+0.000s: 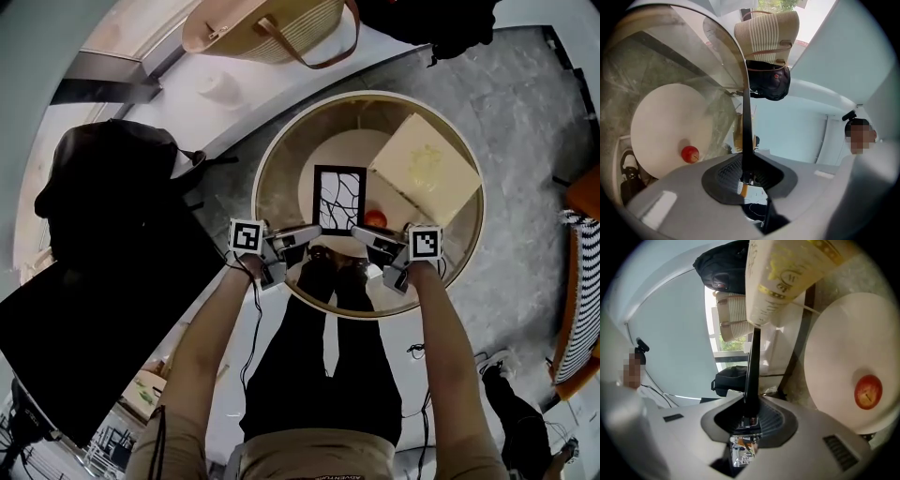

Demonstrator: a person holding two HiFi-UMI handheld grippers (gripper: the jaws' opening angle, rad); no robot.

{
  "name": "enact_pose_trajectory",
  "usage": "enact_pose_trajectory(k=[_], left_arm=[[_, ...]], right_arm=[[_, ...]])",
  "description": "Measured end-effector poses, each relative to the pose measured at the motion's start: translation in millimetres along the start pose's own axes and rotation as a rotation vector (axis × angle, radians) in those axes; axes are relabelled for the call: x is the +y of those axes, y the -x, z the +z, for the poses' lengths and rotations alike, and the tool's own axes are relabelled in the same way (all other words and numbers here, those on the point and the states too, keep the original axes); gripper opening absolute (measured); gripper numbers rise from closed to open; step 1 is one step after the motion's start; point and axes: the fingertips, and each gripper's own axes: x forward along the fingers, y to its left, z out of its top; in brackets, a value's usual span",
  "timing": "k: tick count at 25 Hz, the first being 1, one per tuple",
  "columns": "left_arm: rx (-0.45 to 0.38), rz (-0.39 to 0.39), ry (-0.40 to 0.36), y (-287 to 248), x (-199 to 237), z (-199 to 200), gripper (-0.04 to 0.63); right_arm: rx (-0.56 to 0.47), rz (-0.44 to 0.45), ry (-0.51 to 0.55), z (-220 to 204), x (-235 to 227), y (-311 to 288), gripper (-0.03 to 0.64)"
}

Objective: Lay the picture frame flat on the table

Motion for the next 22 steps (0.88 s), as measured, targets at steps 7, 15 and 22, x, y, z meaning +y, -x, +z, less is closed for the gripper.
enact_pose_trajectory(k=[7,15,22], left_arm=[[0.008,0.124,-0.056,-3,14,1,0.075],[-0.003,0.249,-0.123,-3,18,2,0.078],[-0.005,0.260,-0.142,-6,12,-2,0.083]], right_arm=[[-0.013,-0.056,-0.042,-3,-15,1,0.071],[-0.020,-0.151,-0.037,-7,-23,1,0.100],[0.038,-0.469,0.193,-6,-32,12,0.150]])
